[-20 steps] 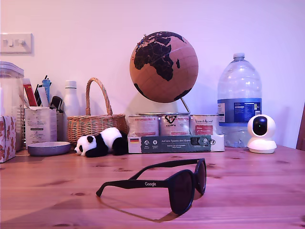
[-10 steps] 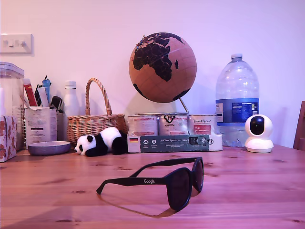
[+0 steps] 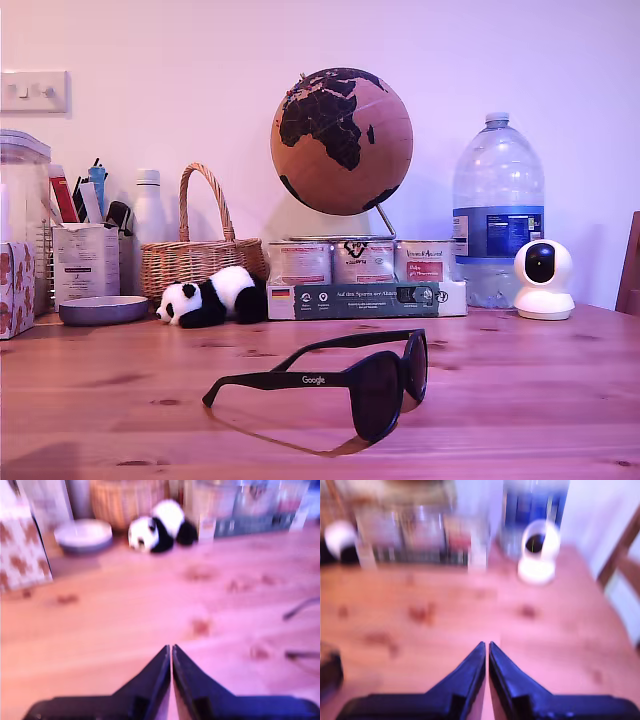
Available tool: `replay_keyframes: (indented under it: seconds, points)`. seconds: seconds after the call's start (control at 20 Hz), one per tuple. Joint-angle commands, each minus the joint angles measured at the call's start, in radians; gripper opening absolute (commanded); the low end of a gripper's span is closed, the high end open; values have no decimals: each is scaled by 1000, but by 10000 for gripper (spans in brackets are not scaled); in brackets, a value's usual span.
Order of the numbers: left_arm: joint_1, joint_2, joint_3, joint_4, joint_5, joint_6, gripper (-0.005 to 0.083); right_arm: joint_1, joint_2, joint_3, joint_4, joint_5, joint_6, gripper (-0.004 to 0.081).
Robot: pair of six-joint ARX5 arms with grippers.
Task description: Pick up the sunglasses and open them, then place them back on the table
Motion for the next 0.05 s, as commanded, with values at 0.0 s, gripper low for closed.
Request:
replay_keyframes:
  seconds: [0.0]
  points:
    - [1,2,-14,-18,0,-2,-14,4,3,-7,-47,-1,0,-10]
